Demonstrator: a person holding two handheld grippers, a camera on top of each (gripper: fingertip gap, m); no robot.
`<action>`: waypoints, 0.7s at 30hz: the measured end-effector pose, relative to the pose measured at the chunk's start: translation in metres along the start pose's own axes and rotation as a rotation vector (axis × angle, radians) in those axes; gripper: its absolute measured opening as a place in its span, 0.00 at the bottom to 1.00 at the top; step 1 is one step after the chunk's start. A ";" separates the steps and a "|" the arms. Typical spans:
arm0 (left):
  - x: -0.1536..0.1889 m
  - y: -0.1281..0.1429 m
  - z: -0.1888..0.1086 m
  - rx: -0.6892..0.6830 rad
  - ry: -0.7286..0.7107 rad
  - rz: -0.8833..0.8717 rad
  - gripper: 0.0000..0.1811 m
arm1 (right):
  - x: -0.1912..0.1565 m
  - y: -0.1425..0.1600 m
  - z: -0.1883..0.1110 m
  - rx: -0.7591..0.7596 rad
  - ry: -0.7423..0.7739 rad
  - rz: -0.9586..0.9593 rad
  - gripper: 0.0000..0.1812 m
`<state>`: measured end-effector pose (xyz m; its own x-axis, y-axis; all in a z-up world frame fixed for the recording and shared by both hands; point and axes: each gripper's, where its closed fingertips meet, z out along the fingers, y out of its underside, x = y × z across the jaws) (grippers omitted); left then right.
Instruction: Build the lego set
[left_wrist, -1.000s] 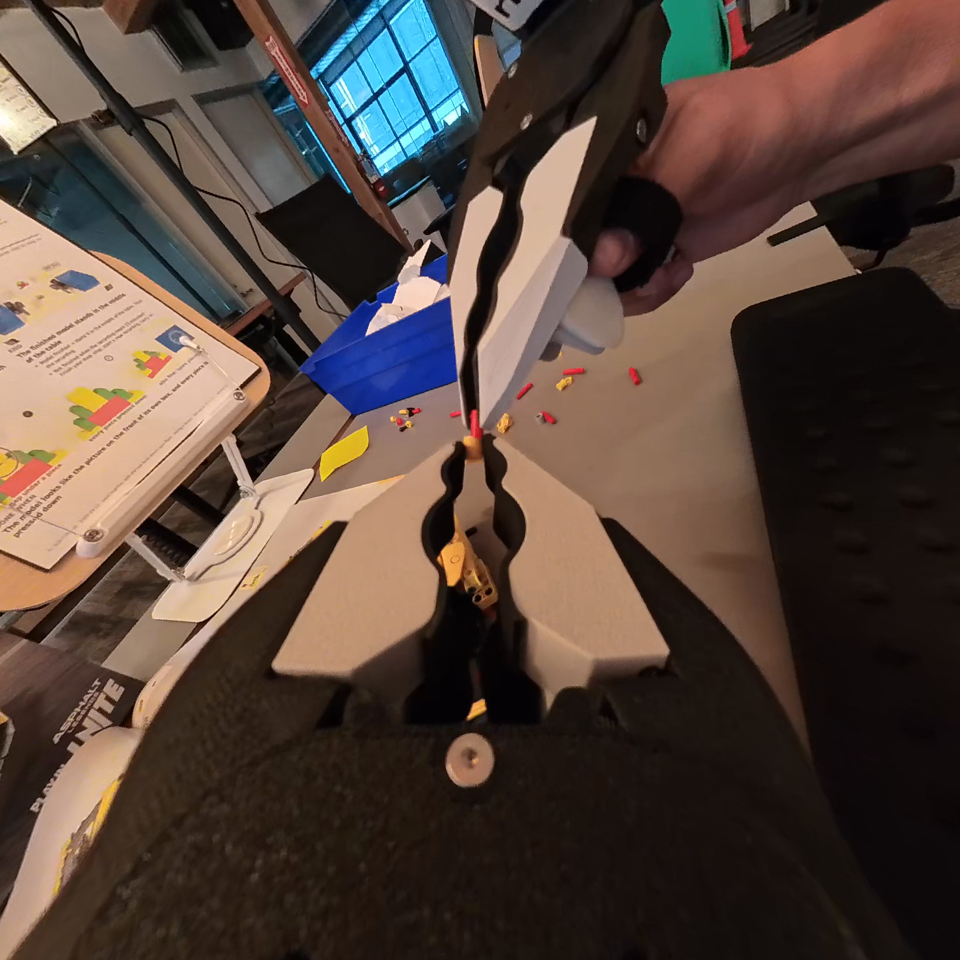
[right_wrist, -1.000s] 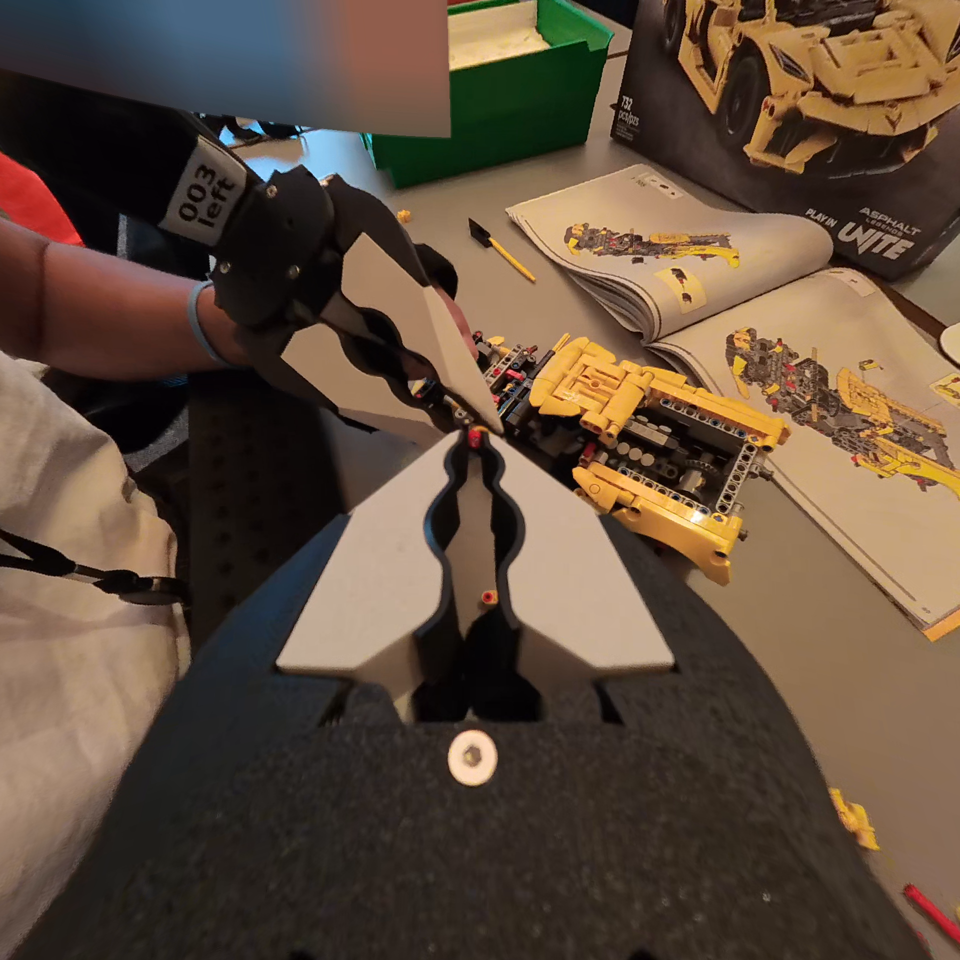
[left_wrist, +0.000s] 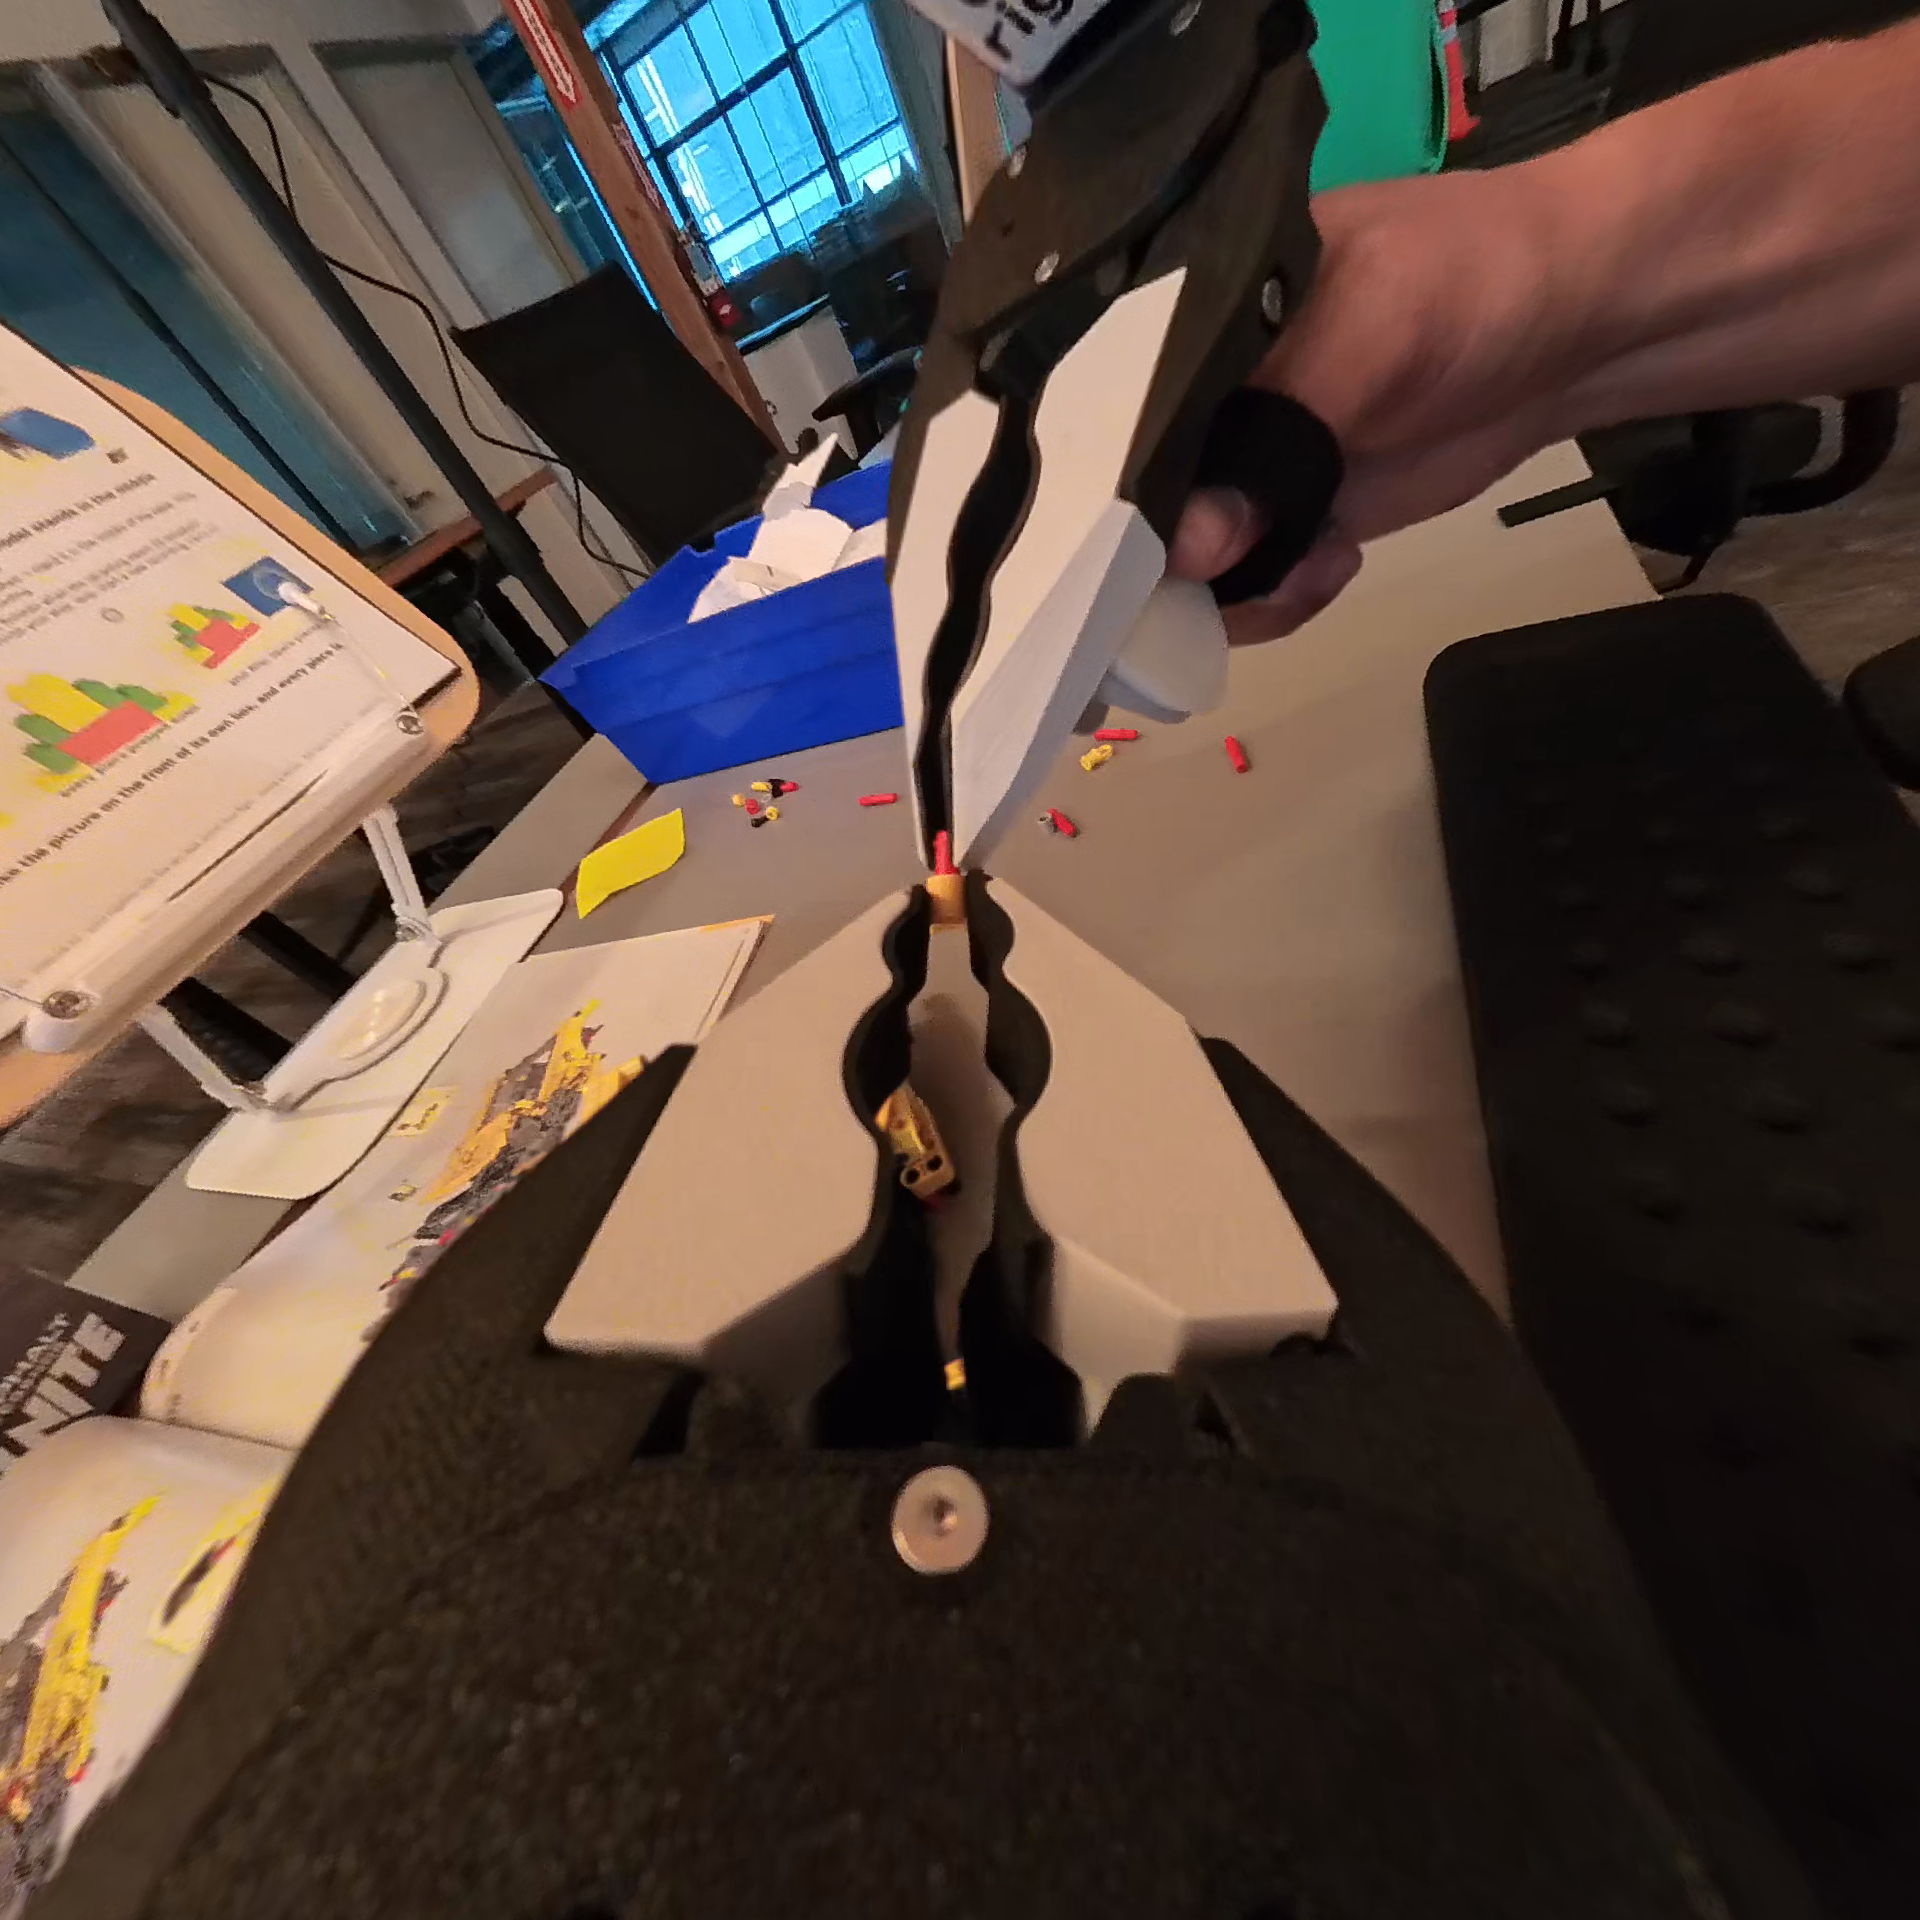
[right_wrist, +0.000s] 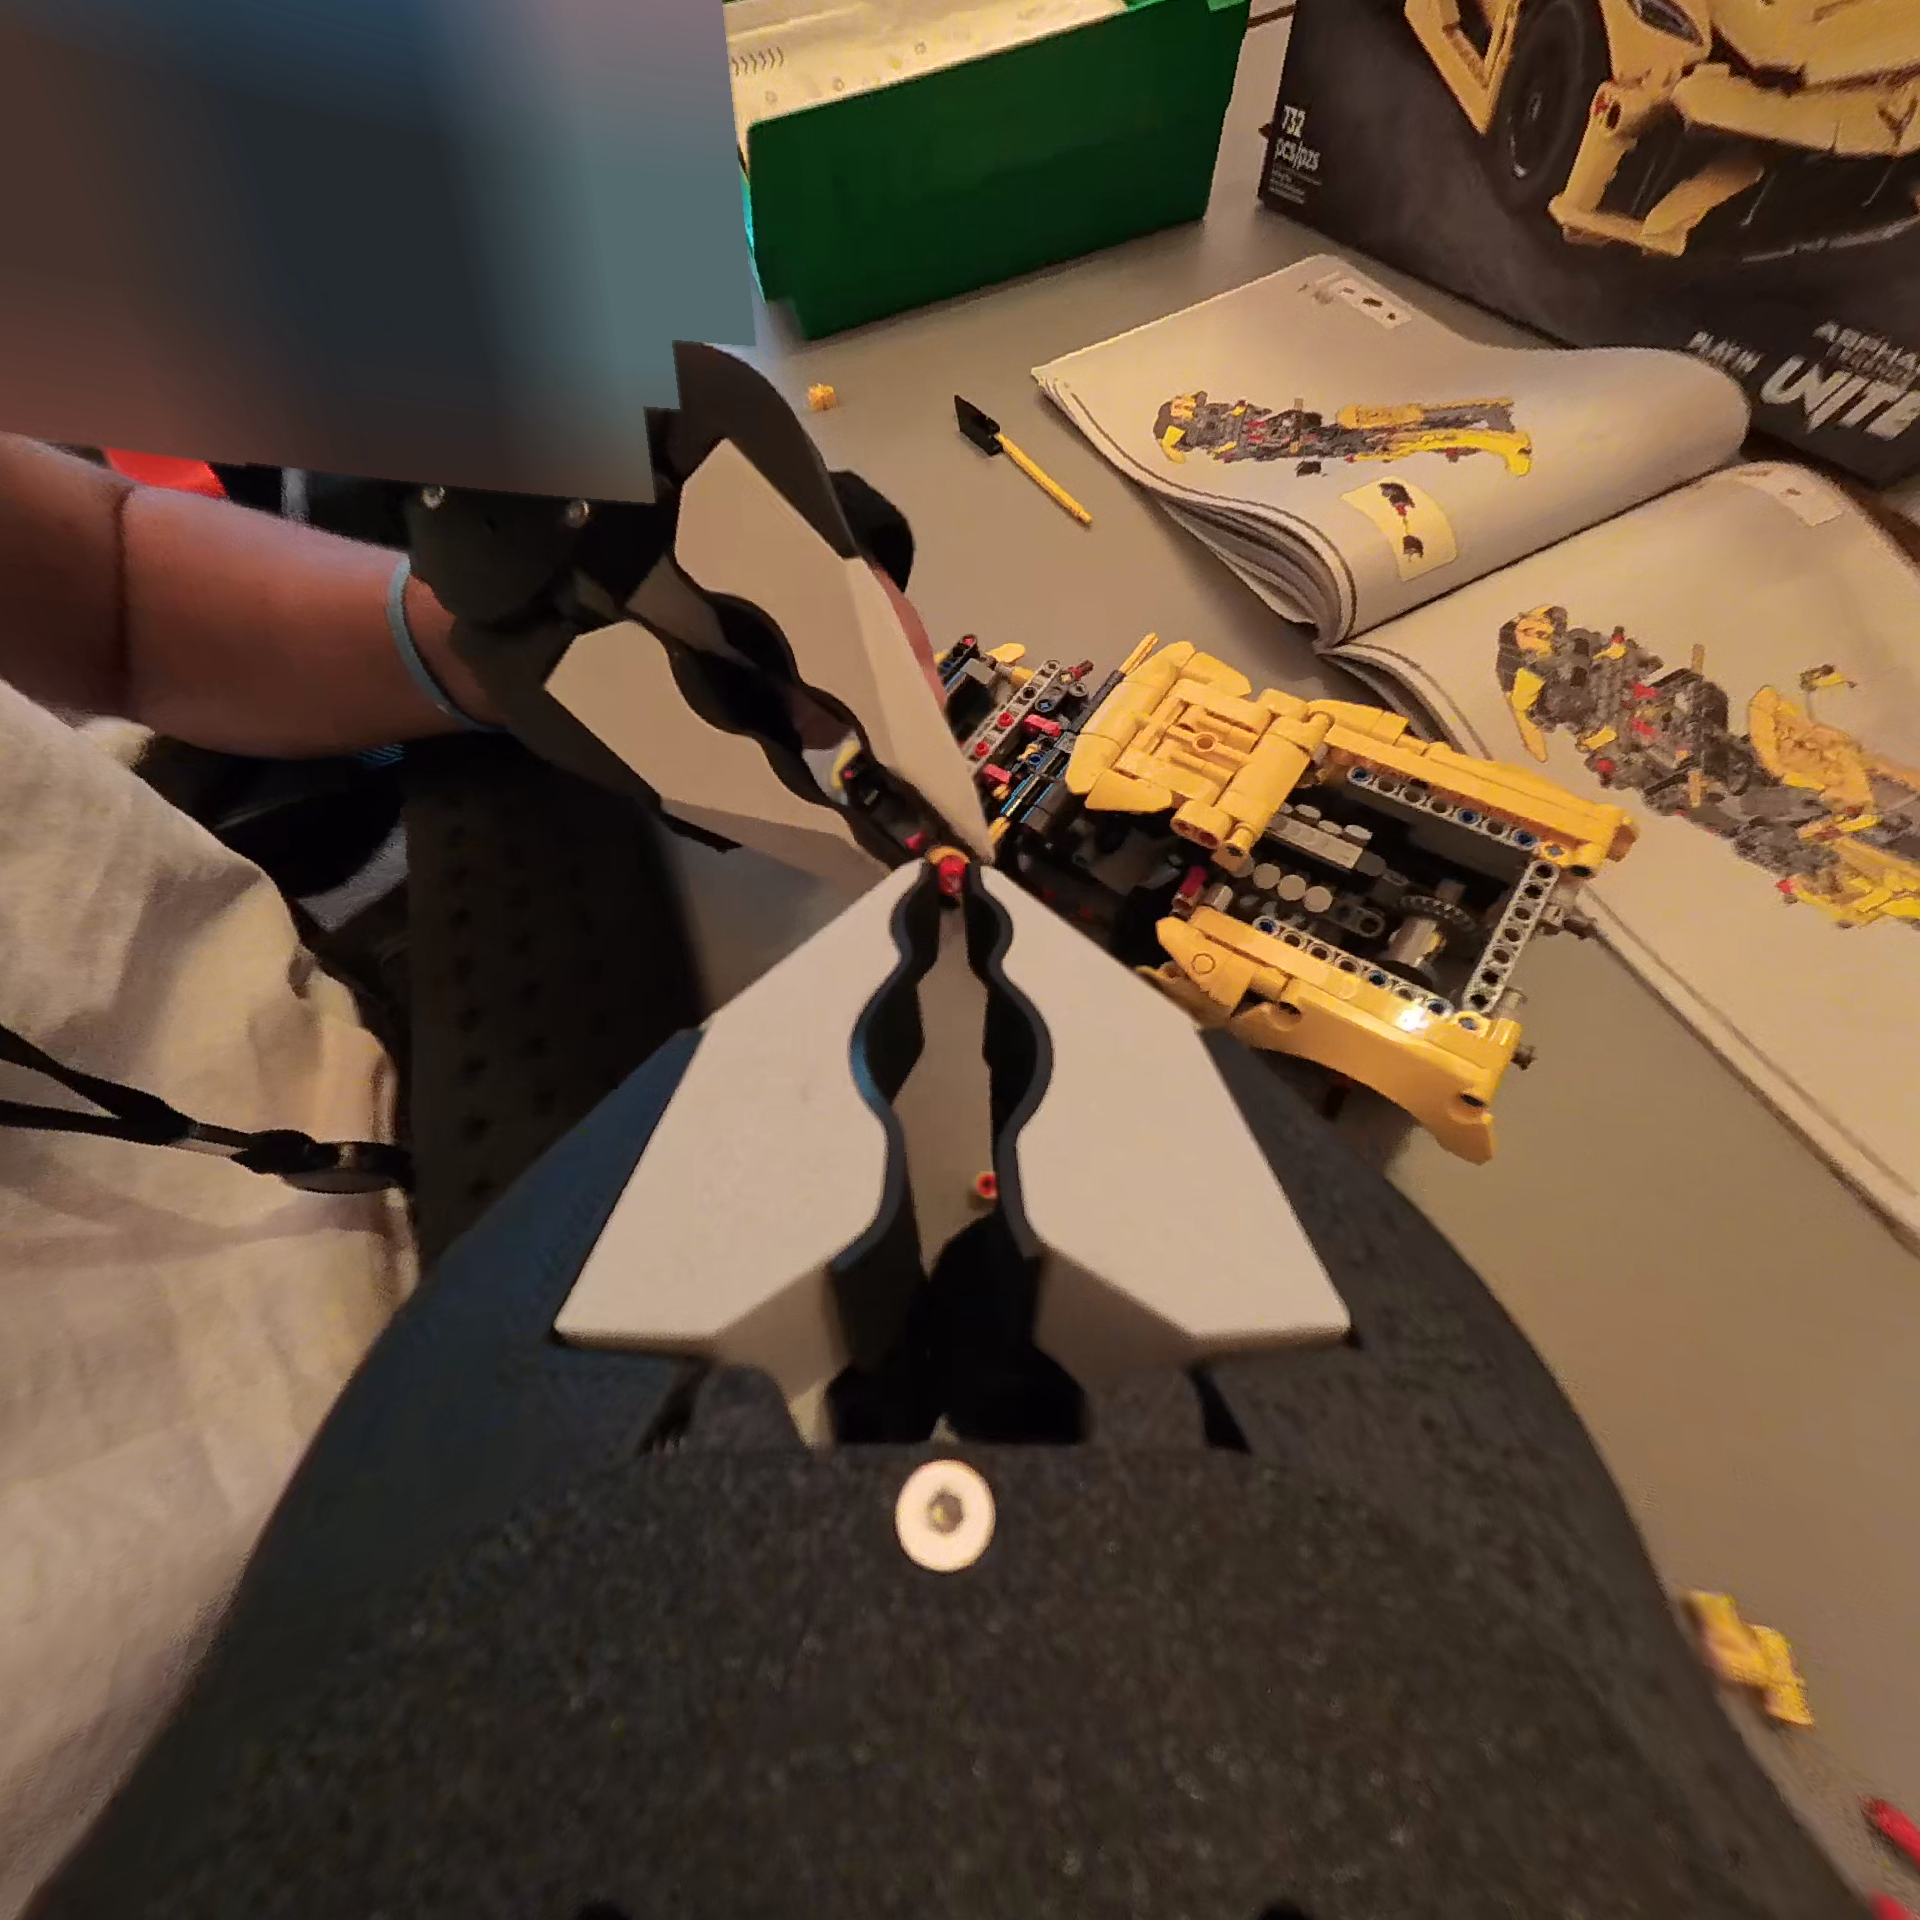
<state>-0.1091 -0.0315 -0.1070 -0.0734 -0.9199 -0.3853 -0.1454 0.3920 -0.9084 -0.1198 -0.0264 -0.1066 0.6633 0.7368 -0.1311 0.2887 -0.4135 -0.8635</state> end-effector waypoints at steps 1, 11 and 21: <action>0.000 0.000 0.000 0.001 0.007 -0.022 0.03 | 0.000 0.000 0.000 0.009 -0.020 0.048 0.02; 0.007 0.013 0.007 -0.115 -0.058 0.169 0.03 | 0.003 0.016 0.004 -0.048 -0.088 0.340 0.02; 0.005 0.006 0.007 -0.038 0.007 -0.017 0.04 | 0.001 0.002 -0.007 -0.096 -0.062 0.230 0.02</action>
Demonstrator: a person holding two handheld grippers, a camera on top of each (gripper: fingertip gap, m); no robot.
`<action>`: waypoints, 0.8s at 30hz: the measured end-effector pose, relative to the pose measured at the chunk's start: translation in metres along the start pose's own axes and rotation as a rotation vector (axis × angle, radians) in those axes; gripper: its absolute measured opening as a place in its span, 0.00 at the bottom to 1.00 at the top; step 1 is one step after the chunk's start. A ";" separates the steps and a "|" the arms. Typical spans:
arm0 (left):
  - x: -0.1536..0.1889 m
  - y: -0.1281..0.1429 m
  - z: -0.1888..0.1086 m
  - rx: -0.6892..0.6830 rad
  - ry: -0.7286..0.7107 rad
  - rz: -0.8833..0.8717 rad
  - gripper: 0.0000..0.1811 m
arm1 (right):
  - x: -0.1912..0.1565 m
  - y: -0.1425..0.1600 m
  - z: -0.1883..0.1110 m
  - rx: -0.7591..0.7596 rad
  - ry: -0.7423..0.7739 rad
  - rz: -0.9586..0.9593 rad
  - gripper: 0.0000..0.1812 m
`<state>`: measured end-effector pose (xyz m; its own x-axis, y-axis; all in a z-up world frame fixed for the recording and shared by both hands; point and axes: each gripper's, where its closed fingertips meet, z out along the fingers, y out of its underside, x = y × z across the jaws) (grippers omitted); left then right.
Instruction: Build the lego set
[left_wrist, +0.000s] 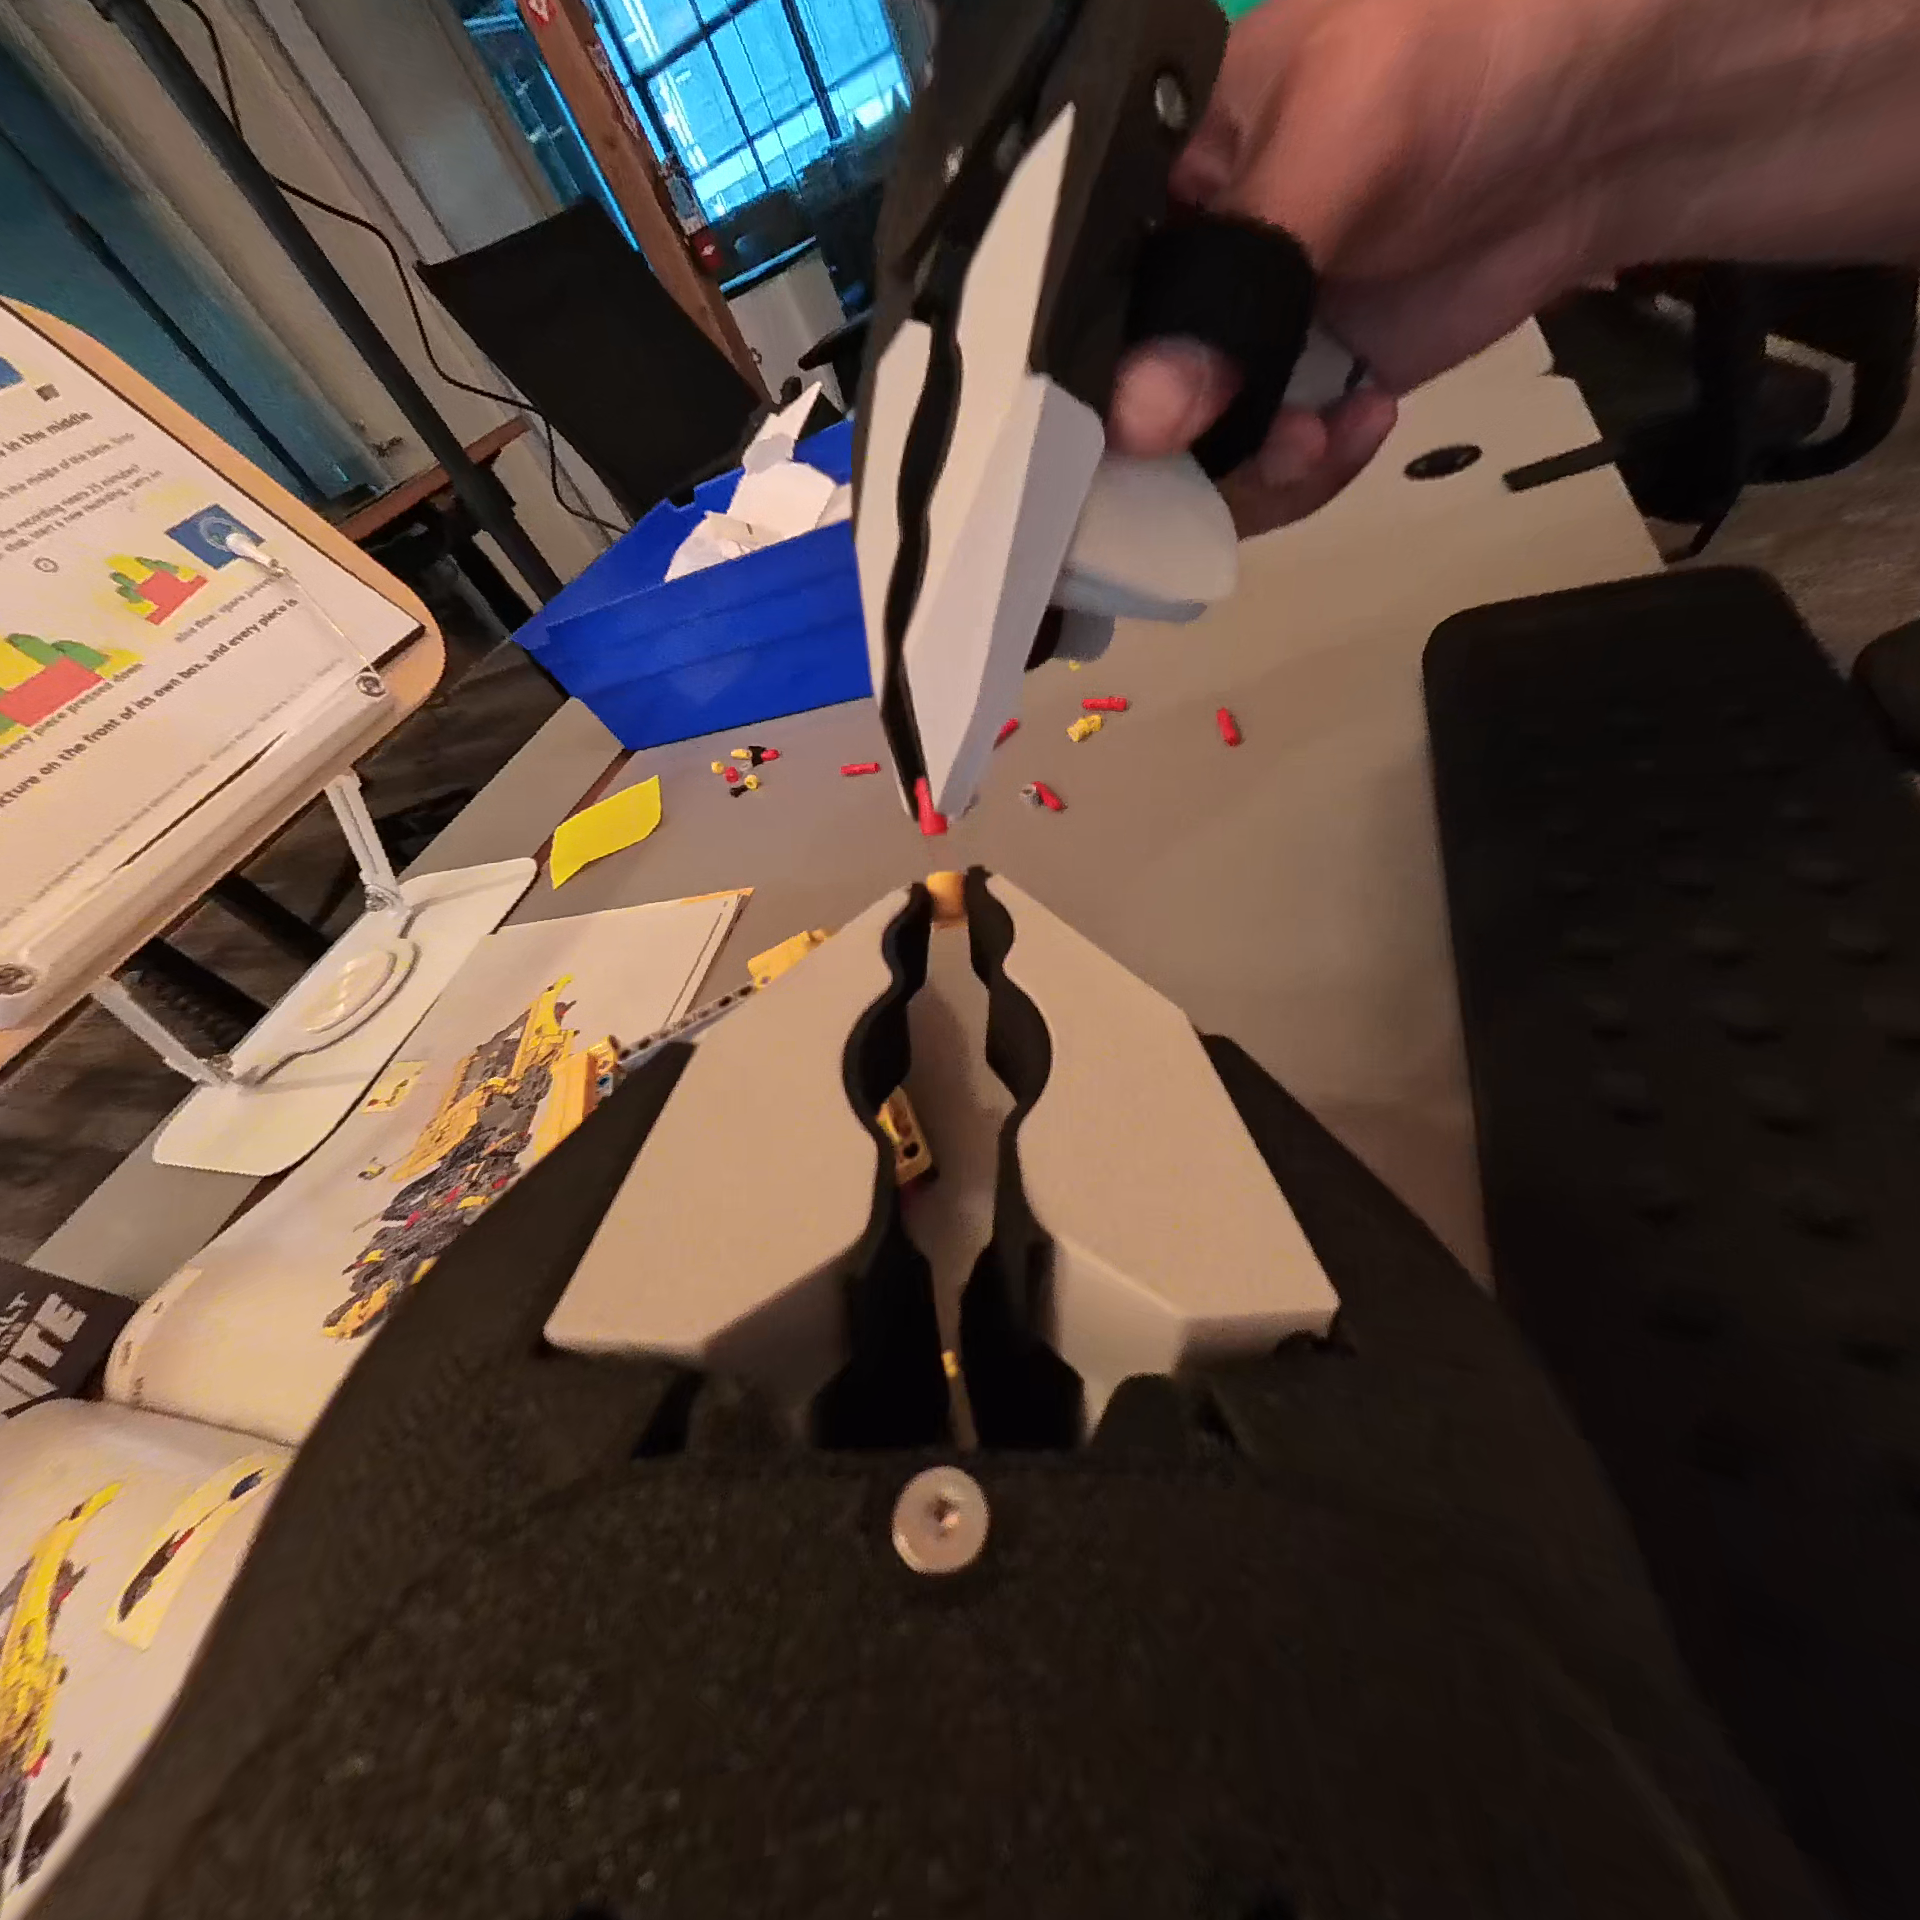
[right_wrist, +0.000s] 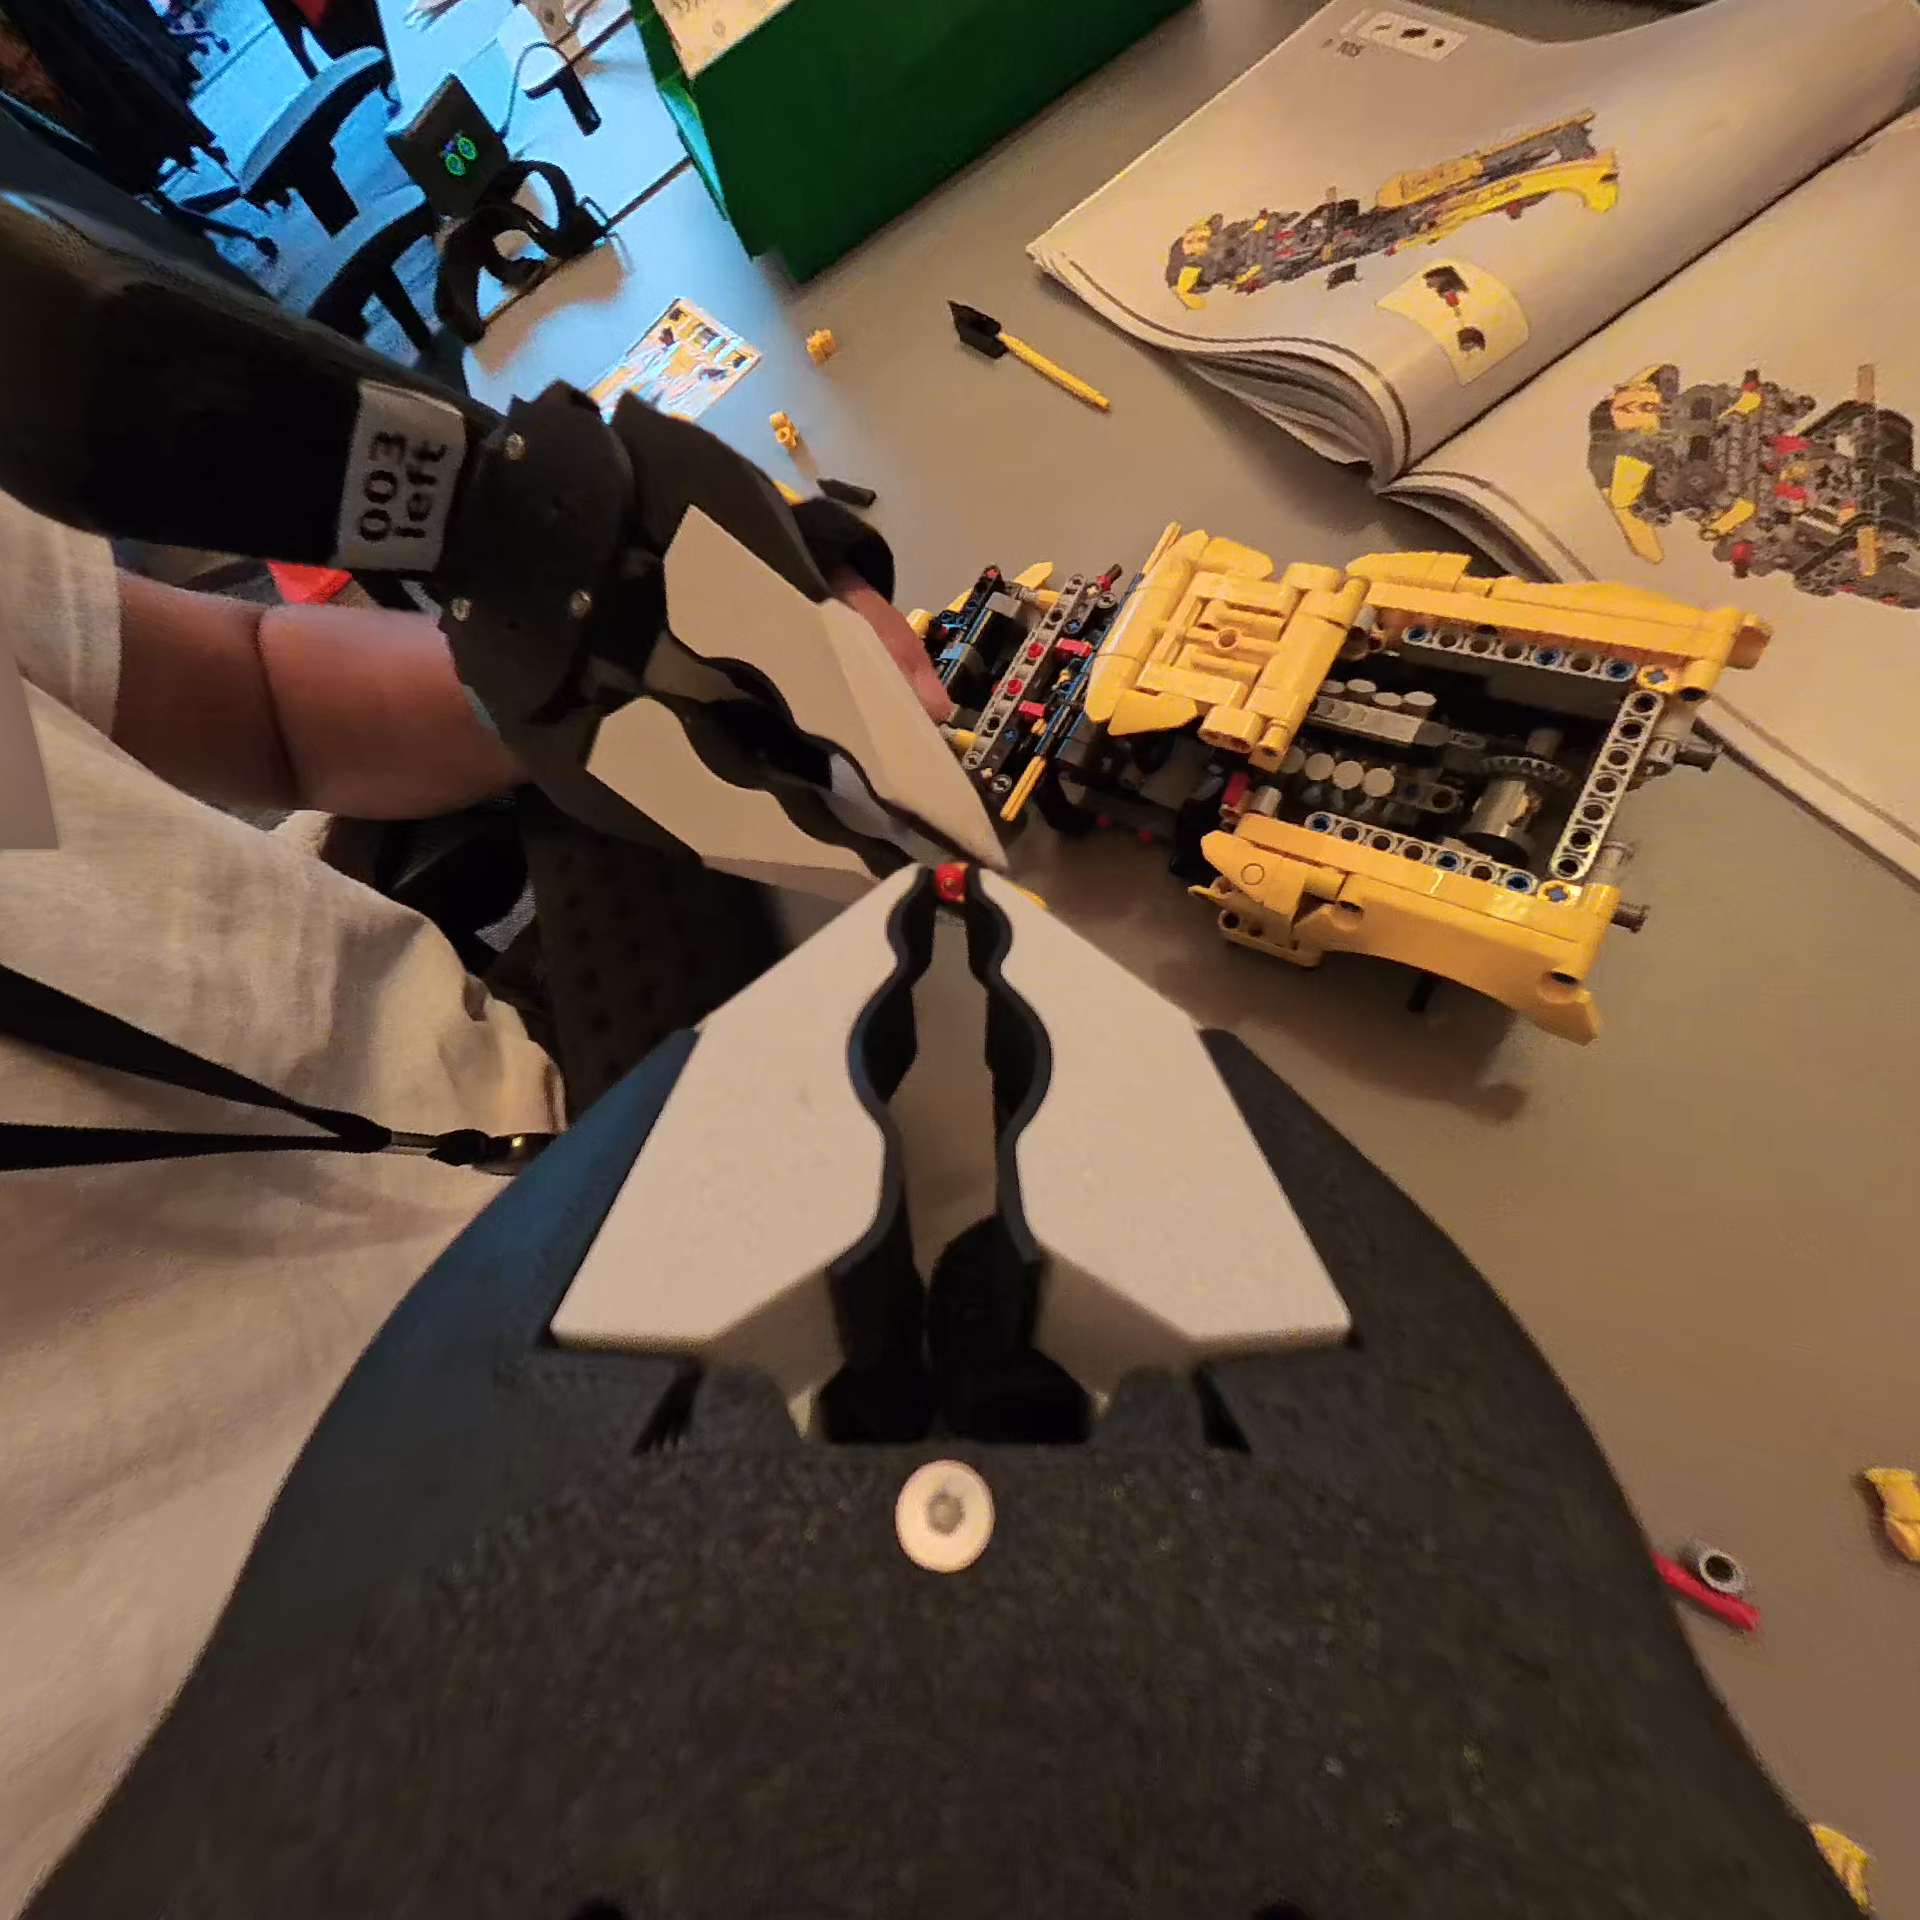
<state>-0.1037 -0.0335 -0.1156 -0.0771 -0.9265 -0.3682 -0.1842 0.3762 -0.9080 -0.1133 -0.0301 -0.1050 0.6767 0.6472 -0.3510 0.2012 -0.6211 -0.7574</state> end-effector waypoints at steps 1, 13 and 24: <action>0.000 0.002 0.001 -0.012 -0.001 0.006 0.04 | 0.000 0.001 -0.001 -0.014 0.001 -0.008 0.02; -0.004 0.013 0.003 -0.058 -0.018 0.017 0.04 | 0.072 0.157 -0.038 -0.702 0.274 -0.315 0.02; -0.003 0.016 0.004 -0.071 -0.013 0.023 0.04 | 0.076 0.167 -0.042 -0.709 0.281 -0.303 0.04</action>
